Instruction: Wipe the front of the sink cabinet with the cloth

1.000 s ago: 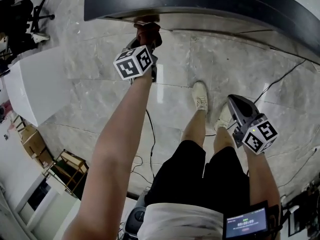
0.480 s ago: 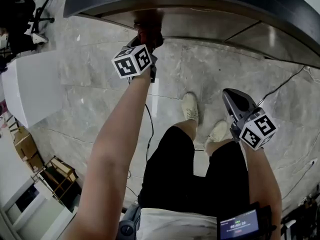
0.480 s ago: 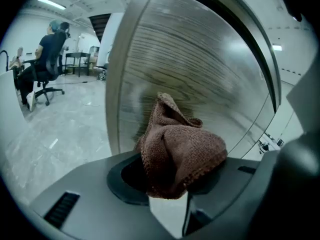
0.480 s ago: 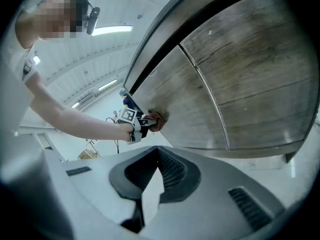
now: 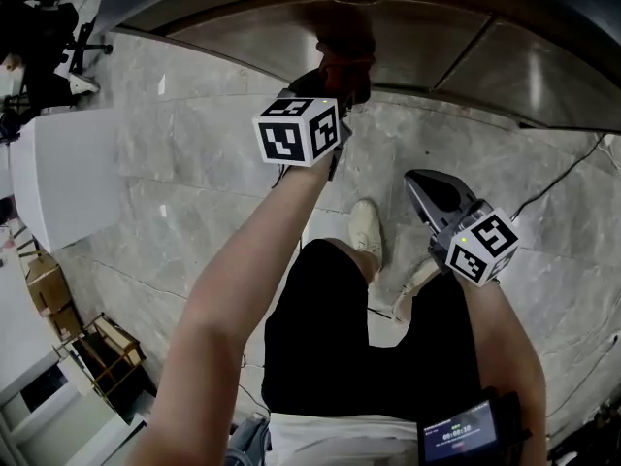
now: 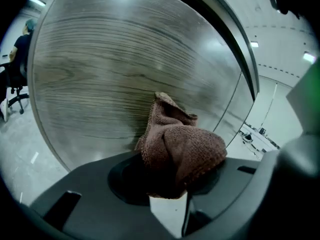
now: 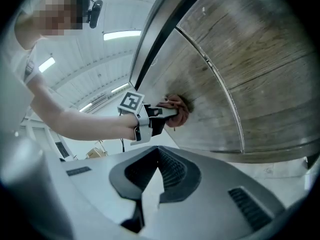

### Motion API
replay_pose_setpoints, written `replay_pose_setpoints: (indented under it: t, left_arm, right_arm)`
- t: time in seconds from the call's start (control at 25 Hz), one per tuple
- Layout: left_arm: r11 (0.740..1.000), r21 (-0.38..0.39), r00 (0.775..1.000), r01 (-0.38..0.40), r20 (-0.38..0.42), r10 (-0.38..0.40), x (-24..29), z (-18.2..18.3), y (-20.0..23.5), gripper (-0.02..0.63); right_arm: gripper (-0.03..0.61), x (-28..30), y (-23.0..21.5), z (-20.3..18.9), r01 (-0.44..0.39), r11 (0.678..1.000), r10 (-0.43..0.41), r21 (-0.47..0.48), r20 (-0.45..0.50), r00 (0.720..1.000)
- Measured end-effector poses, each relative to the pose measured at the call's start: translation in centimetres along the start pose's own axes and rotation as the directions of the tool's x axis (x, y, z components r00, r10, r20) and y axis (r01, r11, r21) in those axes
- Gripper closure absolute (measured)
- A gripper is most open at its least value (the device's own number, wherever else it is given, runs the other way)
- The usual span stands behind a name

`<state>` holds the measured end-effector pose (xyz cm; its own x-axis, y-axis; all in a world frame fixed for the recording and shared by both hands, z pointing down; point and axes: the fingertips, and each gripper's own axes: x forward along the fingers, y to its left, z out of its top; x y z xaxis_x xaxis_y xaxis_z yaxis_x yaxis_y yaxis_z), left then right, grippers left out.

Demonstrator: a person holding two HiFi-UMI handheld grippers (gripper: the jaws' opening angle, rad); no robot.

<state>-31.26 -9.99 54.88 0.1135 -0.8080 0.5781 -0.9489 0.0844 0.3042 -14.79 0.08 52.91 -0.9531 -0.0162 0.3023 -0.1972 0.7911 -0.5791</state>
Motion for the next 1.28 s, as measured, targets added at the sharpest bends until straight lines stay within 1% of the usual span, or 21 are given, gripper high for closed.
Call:
replay_pose_setpoints:
  t: [0.2, 0.32, 0.4, 0.48, 0.56, 0.72, 0.8, 0.92, 1.12, 1.28]
  left_arm:
    - [0.995, 0.028, 0.995, 0.101, 0.005, -0.101, 1.5, 0.2, -4.5, 0.472]
    - [0.984, 0.040, 0.984, 0.175, 0.014, -0.176, 2.3, 0.3, -7.2, 0.474]
    - [0.967, 0.087, 0.971, 0.239, 0.003, -0.240, 3.2, 0.0, -9.3, 0.474]
    - [0.949, 0.132, 0.958, 0.287, -0.008, -0.288, 4.1, -0.5, -11.1, 0.474]
    - [0.934, 0.158, 0.946, 0.320, -0.007, -0.323, 5.0, -0.7, -12.4, 0.474]
    - [0.904, 0.200, 0.924, 0.378, -0.014, -0.383, 6.2, -1.6, -15.4, 0.476]
    - [0.896, 0.206, 0.917, 0.393, -0.009, -0.399, 6.9, -1.8, -16.3, 0.476]
    - [0.897, 0.212, 0.917, 0.388, 0.012, -0.399, 7.7, -1.8, -16.4, 0.477]
    - [0.883, 0.298, 0.918, 0.363, 0.047, -0.393, 7.2, -2.1, -15.1, 0.477]
    - [0.892, 0.295, 0.924, 0.342, 0.066, -0.376, 6.0, -2.5, -12.9, 0.477]
  right_arm:
    - [0.566, 1.5, -1.0, -0.5, -0.043, 0.998, 0.045, -0.041, 0.031, 0.999]
    - [0.566, 2.2, -1.7, -0.5, -0.073, 0.995, 0.077, -0.073, 0.051, 0.996]
    - [0.566, 2.4, -2.2, -1.3, -0.091, 0.991, 0.096, -0.099, 0.046, 0.994]
    - [0.566, 2.5, -2.7, -2.6, -0.105, 0.986, 0.109, -0.129, 0.024, 0.994]
    - [0.566, 2.3, -3.4, -3.8, -0.121, 0.981, 0.124, -0.154, 0.008, 0.992]
    - [0.566, 1.4, -4.8, -6.3, -0.143, 0.975, 0.145, -0.171, -0.005, 0.989]
    - [0.566, 1.4, -5.7, -7.3, -0.152, 0.970, 0.153, -0.191, -0.007, 0.988]
    - [0.566, 1.8, -6.9, -7.8, -0.165, 0.960, 0.172, -0.226, 0.010, 0.985]
    - [0.566, 2.3, -7.5, -7.8, -0.188, 0.946, 0.207, -0.265, 0.046, 0.977]
    - [0.566, 2.3, -7.2, -8.1, -0.203, 0.934, 0.227, -0.293, 0.048, 0.973]
